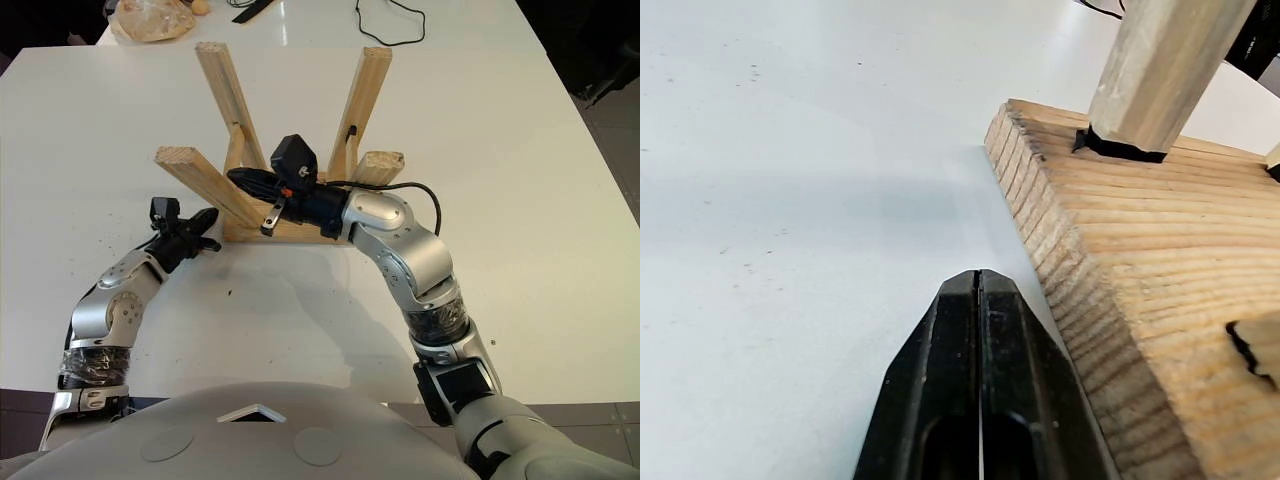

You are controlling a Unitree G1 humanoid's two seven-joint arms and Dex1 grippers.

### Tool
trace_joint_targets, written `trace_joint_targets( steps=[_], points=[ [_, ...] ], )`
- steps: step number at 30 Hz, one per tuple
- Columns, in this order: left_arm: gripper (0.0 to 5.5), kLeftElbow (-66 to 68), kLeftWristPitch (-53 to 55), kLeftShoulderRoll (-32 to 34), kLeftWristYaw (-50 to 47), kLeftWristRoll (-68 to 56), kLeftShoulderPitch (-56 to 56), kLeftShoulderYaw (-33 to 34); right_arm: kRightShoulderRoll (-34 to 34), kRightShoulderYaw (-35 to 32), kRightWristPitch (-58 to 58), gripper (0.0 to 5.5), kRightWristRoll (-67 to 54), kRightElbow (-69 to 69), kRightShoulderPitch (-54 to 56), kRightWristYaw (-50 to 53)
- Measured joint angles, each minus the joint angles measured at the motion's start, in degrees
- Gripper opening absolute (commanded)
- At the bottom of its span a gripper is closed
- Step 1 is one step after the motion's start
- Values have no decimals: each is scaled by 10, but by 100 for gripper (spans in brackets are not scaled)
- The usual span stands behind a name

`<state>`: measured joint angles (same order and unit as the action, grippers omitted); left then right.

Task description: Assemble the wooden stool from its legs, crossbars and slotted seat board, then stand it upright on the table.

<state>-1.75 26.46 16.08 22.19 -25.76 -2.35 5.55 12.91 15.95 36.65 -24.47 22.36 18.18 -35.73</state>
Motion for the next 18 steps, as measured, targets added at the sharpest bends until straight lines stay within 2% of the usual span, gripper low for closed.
trace_joint_targets(
  steps=[6, 9, 13, 15, 17, 18],
  points=[
    [1, -2, -2, -2, -1, 2, -3, 2, -37, -32, 16, 0, -49, 61, 19, 39],
    [1, -4, -2, -2, 0, -1, -7, 8, -68, -124, 33, 0, -155, 83, 93, 94],
    [1, -6, -6, -2, 3, -2, -12, 16, -66, -250, 21, 0, -337, 79, 208, 160],
    [1, -6, -6, -2, 3, -3, -13, 20, -44, -318, 7, 0, -421, 51, 256, 190],
    [1, -5, -5, -2, 4, -4, -13, 26, 8, -388, -24, 0, -429, 1, 302, 211],
    [1, -4, -4, -2, 4, -4, -13, 32, 63, -430, -49, 0, -402, -51, 323, 220]
  ],
)
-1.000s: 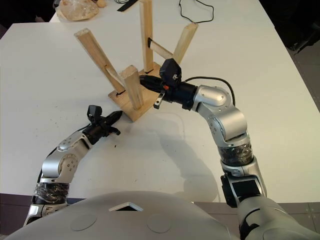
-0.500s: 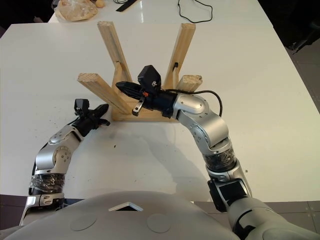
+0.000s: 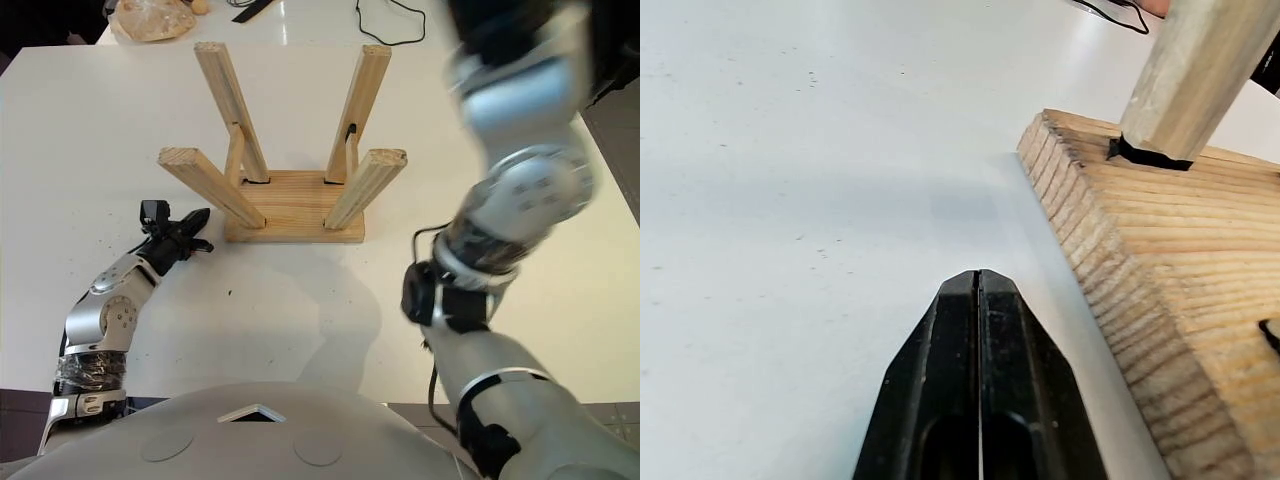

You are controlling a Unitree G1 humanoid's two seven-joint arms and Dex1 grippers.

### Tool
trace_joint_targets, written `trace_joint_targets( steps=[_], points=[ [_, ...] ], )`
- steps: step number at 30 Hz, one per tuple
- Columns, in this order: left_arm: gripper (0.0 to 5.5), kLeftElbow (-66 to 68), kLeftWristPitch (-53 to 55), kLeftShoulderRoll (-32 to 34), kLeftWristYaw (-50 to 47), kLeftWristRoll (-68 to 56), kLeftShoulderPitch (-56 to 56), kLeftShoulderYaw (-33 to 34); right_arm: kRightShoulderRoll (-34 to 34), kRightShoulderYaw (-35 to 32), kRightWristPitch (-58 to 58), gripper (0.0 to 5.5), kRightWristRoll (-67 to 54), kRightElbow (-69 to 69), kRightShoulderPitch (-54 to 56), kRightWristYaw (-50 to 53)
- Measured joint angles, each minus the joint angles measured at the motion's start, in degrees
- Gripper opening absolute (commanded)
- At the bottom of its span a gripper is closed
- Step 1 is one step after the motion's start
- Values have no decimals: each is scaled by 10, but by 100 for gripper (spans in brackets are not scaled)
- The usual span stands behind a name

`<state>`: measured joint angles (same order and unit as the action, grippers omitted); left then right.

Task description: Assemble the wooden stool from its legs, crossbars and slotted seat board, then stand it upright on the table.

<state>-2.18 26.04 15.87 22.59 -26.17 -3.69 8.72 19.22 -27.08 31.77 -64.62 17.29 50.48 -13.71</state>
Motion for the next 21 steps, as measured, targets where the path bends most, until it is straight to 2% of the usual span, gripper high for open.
trace_joint_targets(
  steps=[2, 3, 6, 9, 11, 14, 16, 21],
  points=[
    [1, 0, 0, 3, 1, 0, -3, 6, 73, -19, -32, 0, 76, -70, 1, 6],
    [1, -1, -1, 5, 2, 1, -5, 8, 119, -7, -62, 0, 149, -115, -15, 6],
    [1, -8, -1, 7, 19, 2, -14, 6, 196, 75, -120, 0, 306, -201, -73, -4],
    [1, -28, 2, 33, 65, 1, -34, -8, 250, 194, -179, 0, 445, -282, -208, -66],
    [1, -46, 11, 54, 95, 1, -47, -15, 259, 253, -200, 0, 487, -305, -291, -119],
    [1, -72, 28, 103, 152, 0, -60, -31, 261, 351, -236, 0, 525, -297, -425, -256],
    [1, -73, 33, 117, 169, 2, -61, -40, 261, 378, -257, 0, 535, -270, -456, -309],
    [1, -71, 34, 117, 184, 7, -53, -67, 255, 414, -301, 0, 568, -233, -463, -361]
  ],
)
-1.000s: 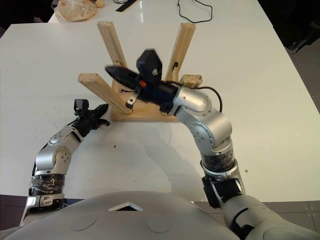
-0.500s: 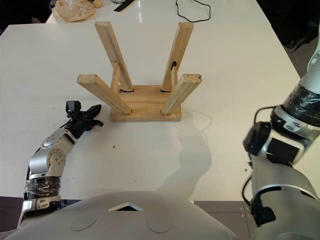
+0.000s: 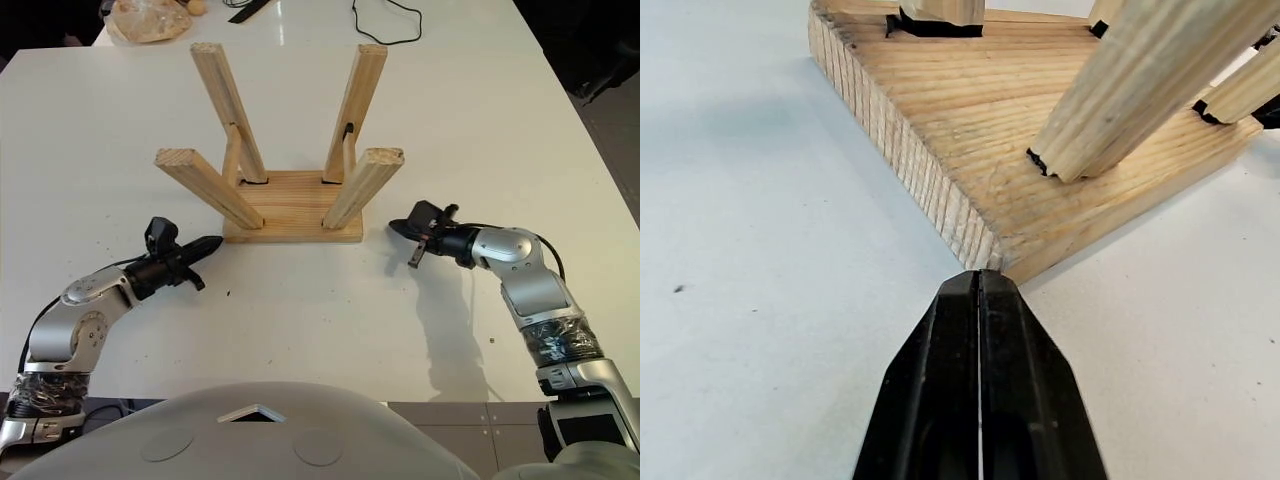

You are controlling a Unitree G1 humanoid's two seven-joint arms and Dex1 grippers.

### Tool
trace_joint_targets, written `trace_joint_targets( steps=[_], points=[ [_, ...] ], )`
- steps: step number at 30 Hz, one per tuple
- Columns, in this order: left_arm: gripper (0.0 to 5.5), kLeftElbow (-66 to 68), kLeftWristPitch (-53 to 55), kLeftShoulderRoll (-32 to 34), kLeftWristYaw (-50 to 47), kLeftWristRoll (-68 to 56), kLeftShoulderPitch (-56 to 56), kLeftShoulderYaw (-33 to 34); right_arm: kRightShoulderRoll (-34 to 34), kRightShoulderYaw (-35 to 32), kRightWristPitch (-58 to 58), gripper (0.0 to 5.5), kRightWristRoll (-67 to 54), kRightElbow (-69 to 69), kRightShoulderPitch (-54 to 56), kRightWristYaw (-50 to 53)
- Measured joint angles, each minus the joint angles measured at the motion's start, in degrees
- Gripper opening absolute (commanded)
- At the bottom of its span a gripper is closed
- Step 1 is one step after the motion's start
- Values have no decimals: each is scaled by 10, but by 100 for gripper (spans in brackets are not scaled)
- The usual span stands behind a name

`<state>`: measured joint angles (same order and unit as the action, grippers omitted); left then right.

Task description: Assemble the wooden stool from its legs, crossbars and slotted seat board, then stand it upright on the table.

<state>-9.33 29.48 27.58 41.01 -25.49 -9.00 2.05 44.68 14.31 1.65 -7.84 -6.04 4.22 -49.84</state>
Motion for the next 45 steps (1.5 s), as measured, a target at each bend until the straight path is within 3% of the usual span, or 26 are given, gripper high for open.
trace_joint_targets(
  steps=[8, 18, 34, 40, 45],
  points=[
    [1, 29, -8, 13, 14, 19, 32, -11, -50, 12, -14, 0, 33, -29, 33, 12],
    [1, 58, -15, 16, 10, 23, 54, 11, -56, -3, -37, 0, 51, -75, 55, 12],
    [1, 56, -11, 2, 14, 38, 66, -20, -78, 12, -29, 0, 79, -74, 79, 2],
    [1, -52, 25, 7, 0, 12, 21, 13, -59, 6, 9, 0, 72, -23, 60, -38],
    [1, -196, 68, 10, -28, -39, -104, 66, -39, -30, 79, 0, 23, 86, 19, -62]
  ],
)
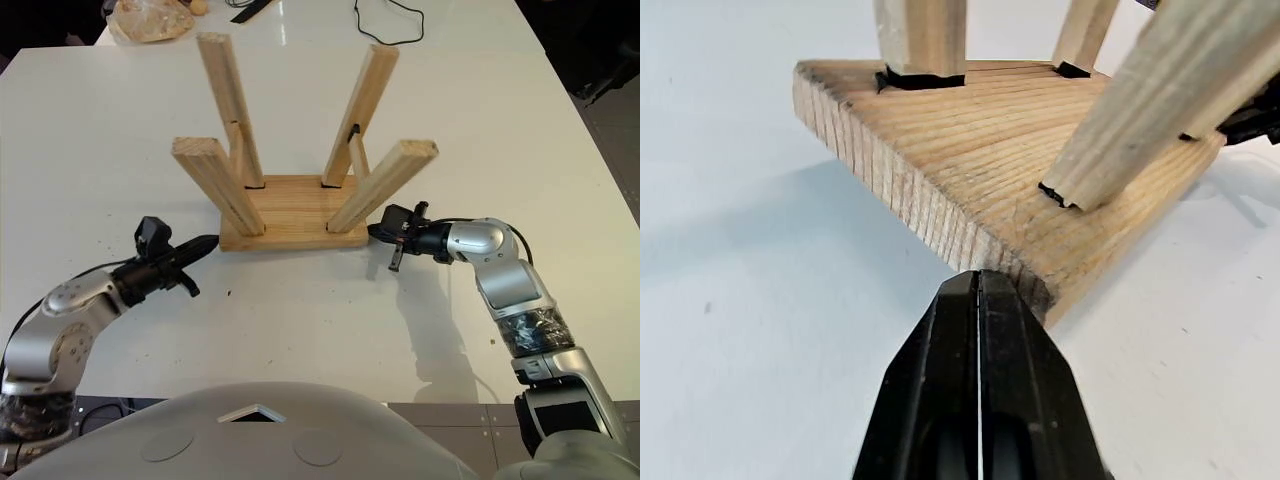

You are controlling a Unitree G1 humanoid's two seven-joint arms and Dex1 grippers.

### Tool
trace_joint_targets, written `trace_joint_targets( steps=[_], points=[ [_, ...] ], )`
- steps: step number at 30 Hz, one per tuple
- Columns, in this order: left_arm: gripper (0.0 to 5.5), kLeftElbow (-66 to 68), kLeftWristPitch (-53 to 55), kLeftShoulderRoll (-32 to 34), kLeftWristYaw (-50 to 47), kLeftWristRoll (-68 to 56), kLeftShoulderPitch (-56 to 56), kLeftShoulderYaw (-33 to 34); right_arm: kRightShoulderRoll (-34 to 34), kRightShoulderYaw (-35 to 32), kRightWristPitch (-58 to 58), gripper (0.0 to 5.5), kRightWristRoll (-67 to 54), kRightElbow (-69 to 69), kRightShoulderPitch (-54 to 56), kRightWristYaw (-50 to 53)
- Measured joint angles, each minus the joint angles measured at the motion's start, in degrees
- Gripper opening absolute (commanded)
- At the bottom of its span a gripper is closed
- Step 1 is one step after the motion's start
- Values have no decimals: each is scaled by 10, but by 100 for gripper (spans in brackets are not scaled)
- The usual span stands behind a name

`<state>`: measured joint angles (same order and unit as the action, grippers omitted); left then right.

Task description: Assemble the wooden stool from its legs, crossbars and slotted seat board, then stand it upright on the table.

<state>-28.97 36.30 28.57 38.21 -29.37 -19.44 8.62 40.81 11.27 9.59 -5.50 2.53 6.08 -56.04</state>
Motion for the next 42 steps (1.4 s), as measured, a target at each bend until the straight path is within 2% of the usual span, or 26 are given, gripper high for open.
trace_joint_targets(
  steps=[5, 13, 21, 29, 32, 34, 37, 42],
  points=[
    [1, -87, 35, 4, -33, -48, -18, 48, 26, -55, 52, 0, -45, 106, -19, -1],
    [1, -93, 70, 26, -48, -95, 61, 68, 38, -116, 112, 0, -83, 163, -11, 0],
    [1, -64, 78, 39, -47, -100, 121, 67, 38, -136, 115, 0, -93, 166, 4, 0],
    [1, -37, 50, 45, -45, -72, 118, 52, 40, -123, 113, 0, -98, 155, 6, -20],
    [1, -19, 24, 52, -24, -63, 119, 53, 38, -113, 69, 0, -85, 117, 26, -22],
    [24, 4, -15, 67, -1, -43, 120, 53, 48, -110, 16, 0, -51, 63, 51, -24],
    [71, 59, -70, 94, 28, 7, 117, 43, 63, -89, -39, 43, -23, -10, 65, -44],
    [143, 184, -184, 130, 80, 122, 115, -32, 43, -32, -89, 113, -7, -122, 113, -100]
  ],
)
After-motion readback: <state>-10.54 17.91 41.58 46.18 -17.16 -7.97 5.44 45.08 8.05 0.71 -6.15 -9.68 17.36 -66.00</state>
